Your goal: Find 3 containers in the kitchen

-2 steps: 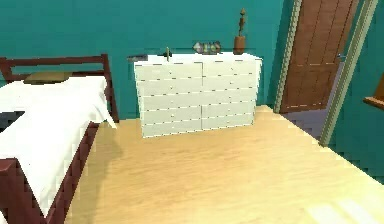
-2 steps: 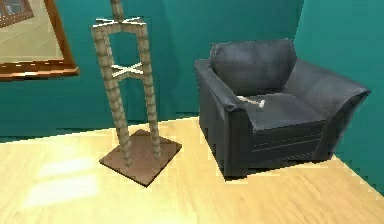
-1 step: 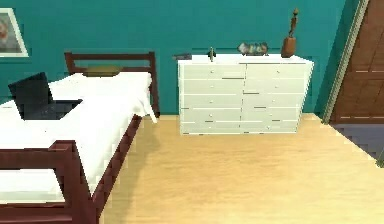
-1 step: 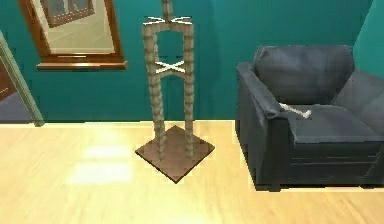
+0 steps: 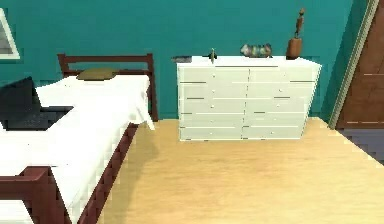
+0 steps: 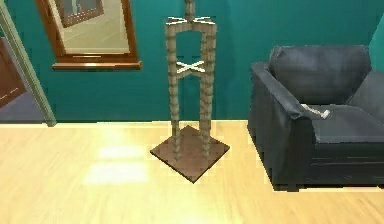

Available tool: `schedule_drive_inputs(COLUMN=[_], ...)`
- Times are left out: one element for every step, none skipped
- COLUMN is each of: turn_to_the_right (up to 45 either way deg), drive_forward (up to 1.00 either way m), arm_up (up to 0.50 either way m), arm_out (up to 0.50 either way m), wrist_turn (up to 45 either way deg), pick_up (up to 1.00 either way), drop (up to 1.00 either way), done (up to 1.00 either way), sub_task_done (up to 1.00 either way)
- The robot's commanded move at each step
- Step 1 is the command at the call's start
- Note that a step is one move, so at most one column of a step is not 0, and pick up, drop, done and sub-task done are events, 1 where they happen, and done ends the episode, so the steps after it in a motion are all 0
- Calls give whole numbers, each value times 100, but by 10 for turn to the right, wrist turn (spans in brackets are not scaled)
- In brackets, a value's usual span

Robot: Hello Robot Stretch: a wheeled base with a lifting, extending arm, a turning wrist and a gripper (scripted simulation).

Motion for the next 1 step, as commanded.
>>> schedule_drive_inputs(turn_to_the_right=[450], drive_forward=[0], arm_up=[0], arm_out=[0], wrist_turn=[0], pick_up=[0], drop=[0], done=[0], sub_task_done=[0])
